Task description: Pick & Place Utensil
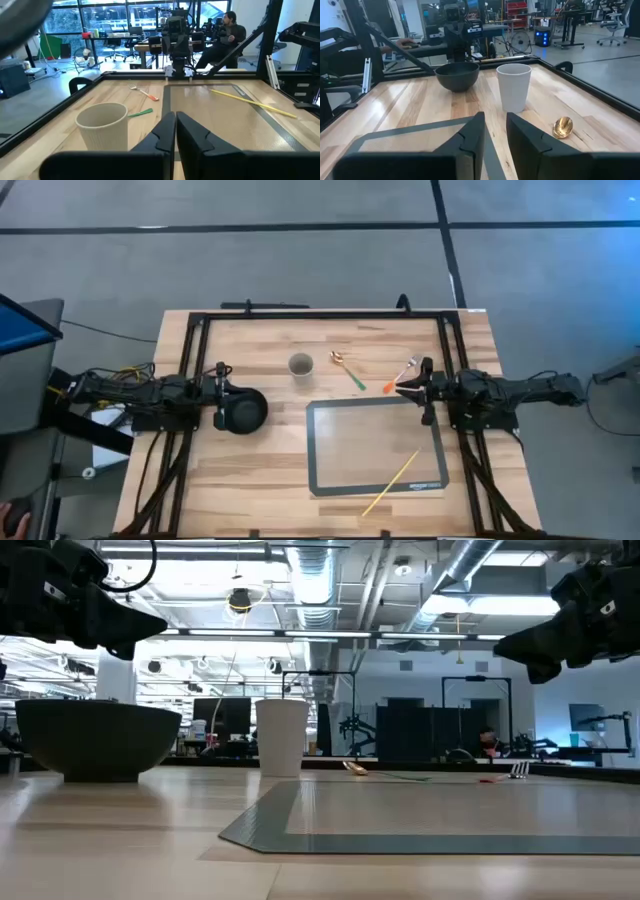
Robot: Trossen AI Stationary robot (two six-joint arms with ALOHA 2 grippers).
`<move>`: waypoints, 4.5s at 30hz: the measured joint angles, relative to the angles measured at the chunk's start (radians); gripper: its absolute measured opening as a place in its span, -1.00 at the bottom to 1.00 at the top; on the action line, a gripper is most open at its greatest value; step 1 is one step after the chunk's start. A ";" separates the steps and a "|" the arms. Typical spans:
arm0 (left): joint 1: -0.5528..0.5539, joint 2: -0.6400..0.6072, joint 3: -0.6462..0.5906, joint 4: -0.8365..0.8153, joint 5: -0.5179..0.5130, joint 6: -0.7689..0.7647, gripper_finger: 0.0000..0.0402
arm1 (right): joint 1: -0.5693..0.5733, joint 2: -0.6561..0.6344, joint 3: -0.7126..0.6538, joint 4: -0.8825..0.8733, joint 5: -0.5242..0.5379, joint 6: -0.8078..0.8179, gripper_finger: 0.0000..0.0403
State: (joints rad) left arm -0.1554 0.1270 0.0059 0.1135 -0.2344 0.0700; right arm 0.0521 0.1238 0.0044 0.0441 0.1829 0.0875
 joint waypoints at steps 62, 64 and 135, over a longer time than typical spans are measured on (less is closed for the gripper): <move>0.000 0.000 0.000 0.019 -0.095 0.000 -0.92 | 0.000 0.000 0.000 0.000 0.000 0.000 -0.63; 0.000 0.000 0.000 0.021 -0.095 0.000 -0.92 | 0.000 0.000 0.000 0.000 0.000 0.000 -0.63; 0.000 0.038 0.024 0.314 -0.169 -0.058 -0.78 | -0.058 0.006 0.067 0.257 -0.026 -0.068 -0.54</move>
State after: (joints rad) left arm -0.1551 0.1652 0.0299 0.4274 -0.4036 0.0117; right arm -0.0060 0.1295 0.0717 0.3010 0.1571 0.0193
